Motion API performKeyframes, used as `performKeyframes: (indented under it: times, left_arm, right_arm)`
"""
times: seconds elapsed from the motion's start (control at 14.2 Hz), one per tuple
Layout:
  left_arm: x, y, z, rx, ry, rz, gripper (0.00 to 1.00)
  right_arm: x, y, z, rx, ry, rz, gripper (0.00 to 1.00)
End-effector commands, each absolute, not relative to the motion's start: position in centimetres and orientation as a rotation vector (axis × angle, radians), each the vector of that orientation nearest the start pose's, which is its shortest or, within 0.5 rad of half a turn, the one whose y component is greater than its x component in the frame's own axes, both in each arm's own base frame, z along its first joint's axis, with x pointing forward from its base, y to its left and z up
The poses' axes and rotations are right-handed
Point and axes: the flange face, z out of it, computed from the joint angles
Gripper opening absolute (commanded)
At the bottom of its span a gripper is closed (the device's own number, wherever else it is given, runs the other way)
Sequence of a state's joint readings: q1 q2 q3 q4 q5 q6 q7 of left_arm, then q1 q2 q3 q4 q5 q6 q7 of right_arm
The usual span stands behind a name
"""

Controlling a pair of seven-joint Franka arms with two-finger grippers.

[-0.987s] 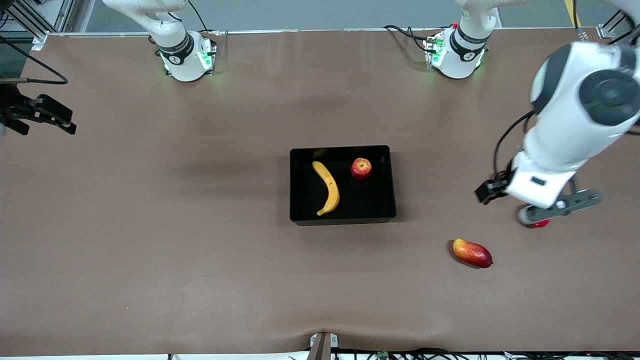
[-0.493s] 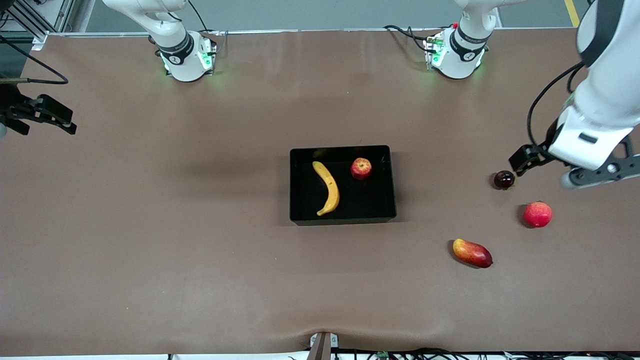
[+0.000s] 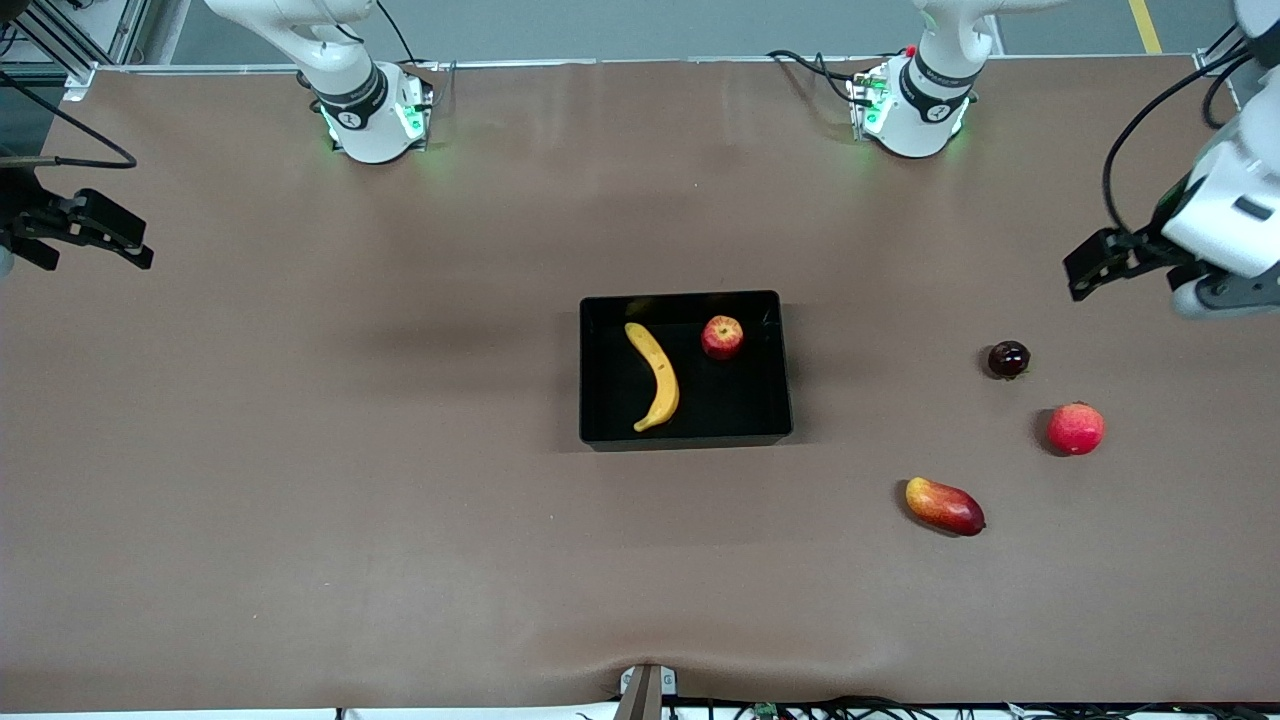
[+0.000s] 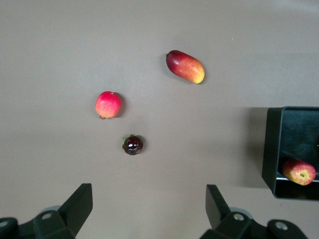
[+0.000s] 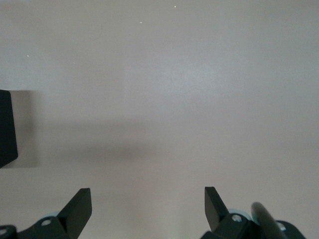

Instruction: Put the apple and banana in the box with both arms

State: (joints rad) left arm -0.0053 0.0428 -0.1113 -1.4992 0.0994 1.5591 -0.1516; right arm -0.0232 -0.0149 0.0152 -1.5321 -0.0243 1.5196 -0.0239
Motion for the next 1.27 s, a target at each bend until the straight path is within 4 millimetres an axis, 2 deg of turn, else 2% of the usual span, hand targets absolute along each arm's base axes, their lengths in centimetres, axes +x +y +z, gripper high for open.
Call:
performKeyframes:
  times: [0.0,0.49,0.99,1.2]
  left_arm:
    - [54.4,-4.2,64.3,-3.073,-0.013,-0.038,1.0]
    - [53.6,-5.4,64.8,-3.106,-0.013,0.003,1.0]
    - [53.8,-5.1,65.4,-3.109,0.006,-0.014,1.0]
    - [53.7,-5.6,65.3,-3.116,0.007,-0.009,1.0]
  right_arm:
    - [54.6,-0.7,64.9,-3.186,-0.003,-0.012,1.0]
    - [54.6,-0.7,64.8,-3.186,-0.004,-0.009,1.0]
    - [54.6,-0.7,64.9,-3.186,-0.003,-0.012,1.0]
    - [54.6,-0.7,64.8,-3.186,-0.004,-0.012,1.0]
